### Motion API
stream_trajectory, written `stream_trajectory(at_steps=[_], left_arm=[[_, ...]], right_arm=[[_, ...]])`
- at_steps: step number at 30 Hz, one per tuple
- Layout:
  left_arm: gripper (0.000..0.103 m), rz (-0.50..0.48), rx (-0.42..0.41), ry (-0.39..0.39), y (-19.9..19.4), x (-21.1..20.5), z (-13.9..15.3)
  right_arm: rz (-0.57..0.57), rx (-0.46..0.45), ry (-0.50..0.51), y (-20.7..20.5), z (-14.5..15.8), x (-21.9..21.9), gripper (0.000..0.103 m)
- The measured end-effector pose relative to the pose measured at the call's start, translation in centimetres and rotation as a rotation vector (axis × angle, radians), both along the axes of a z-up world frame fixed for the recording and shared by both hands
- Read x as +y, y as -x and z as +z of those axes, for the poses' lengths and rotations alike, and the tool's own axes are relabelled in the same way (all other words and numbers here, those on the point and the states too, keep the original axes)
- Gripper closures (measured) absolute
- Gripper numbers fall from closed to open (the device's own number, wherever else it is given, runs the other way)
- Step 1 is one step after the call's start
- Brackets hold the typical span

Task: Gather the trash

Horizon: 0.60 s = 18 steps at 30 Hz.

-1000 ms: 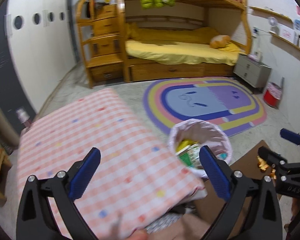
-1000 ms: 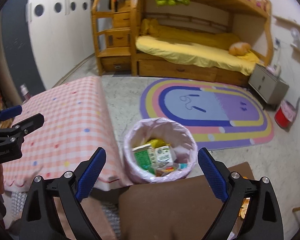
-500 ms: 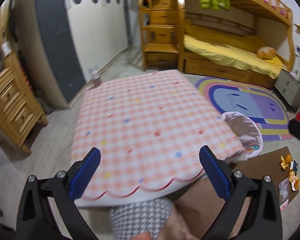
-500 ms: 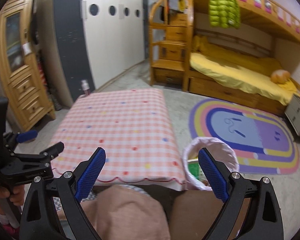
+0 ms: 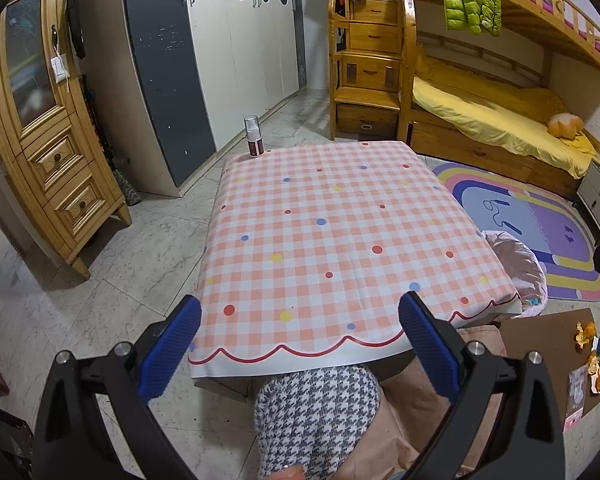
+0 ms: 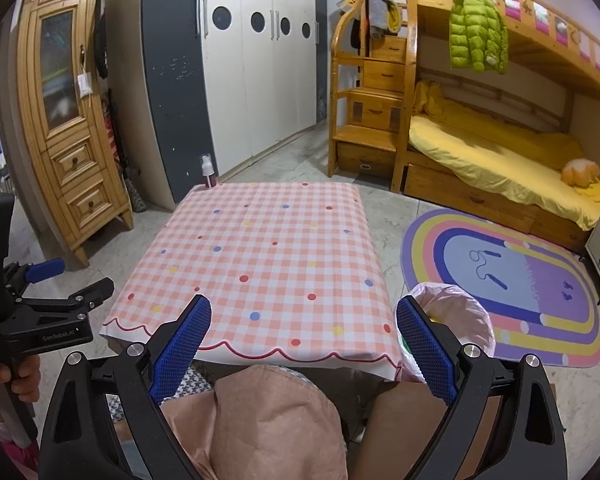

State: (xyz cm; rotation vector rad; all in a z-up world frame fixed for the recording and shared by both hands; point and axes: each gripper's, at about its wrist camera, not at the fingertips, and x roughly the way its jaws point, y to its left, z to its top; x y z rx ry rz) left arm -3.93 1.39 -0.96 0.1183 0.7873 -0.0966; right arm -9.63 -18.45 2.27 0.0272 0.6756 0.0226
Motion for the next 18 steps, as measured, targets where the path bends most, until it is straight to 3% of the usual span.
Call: stream_trajectory(at_steps=[18], left_arm=[[0.007, -0.002, 0.0, 0.008, -0.15, -0.14, -0.14]], right_arm=[[-0.027, 0.013, 0.0, -0.1, -0.69, -0.39, 0.01]])
